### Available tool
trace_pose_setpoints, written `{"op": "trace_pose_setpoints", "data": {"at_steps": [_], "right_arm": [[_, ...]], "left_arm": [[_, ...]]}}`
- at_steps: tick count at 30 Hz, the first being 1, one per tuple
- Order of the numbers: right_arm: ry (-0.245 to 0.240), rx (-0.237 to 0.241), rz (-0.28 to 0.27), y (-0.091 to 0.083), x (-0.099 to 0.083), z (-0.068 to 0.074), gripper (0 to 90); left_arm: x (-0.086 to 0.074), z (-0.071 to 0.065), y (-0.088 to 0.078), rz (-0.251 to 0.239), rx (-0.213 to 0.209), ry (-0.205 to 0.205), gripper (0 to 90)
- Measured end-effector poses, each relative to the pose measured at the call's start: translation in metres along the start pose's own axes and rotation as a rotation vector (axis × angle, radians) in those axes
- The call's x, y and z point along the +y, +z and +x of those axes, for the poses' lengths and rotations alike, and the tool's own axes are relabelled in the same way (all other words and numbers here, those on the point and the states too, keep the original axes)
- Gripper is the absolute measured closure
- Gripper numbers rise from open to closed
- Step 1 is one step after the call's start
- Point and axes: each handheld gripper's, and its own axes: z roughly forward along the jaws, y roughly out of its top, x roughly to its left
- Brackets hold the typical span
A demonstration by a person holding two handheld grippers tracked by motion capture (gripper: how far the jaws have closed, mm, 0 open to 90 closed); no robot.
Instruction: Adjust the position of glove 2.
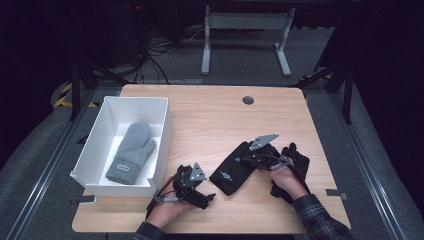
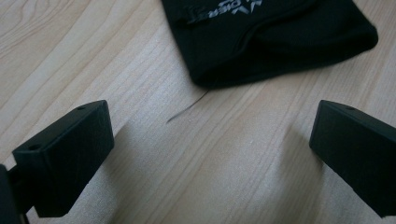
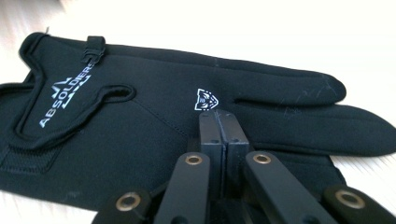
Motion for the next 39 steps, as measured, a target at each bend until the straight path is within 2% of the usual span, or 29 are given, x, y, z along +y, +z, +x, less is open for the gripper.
{"op": "trace_pose_setpoints", "data": {"at_steps": [3,6,10,13,16,18,25,28,31,32,35,39], "right_arm": [[-0.033,0.017,0.006,0.006,0.008,0.006,90.0],[-0.043,0.015,0.001,0.006,0.012,0.01,90.0],[-0.022,0.0,-0.045,-0.018,0.007,0.005,90.0],[0.003,-0.038,-0.074,-0.045,-0.007,-0.004,90.0],[0.048,-0.077,-0.086,-0.066,-0.028,-0.016,90.0],[0.077,-0.093,-0.085,-0.076,-0.041,-0.022,90.0],[0.129,-0.162,-0.042,-0.101,-0.08,-0.035,90.0],[0.14,-0.162,-0.018,-0.103,-0.092,-0.036,90.0],[0.132,-0.155,0.035,-0.096,-0.101,-0.035,90.0],[0.138,-0.148,0.033,-0.093,-0.102,-0.034,90.0],[0.14,-0.129,0.028,-0.091,-0.099,-0.031,90.0],[0.125,-0.092,0.027,-0.083,-0.09,-0.019,90.0]], "left_arm": [[0.0,0.0,0.0,0.001,0.0,-0.001,0.3],[0.0,0.0,0.0,0.004,-0.001,0.0,0.3],[0.0,0.0,0.0,0.004,-0.002,0.004,0.3],[0.0,0.0,0.0,0.004,-0.001,-0.001,0.2],[0.0,0.0,0.0,0.003,-0.001,-0.001,0.2],[0.0,0.0,0.0,0.004,-0.001,-0.001,0.2],[0.0,0.0,0.0,0.0,0.0,-0.001,0.2],[0.0,0.0,0.0,0.001,0.0,-0.001,0.3],[0.0,0.0,0.0,0.001,0.0,-0.001,0.2],[0.0,0.0,0.0,0.001,0.0,-0.002,0.3],[0.0,0.0,0.0,0.001,0.002,-0.001,0.2],[0.0,0.0,0.0,0.002,0.002,0.003,0.3]]}}
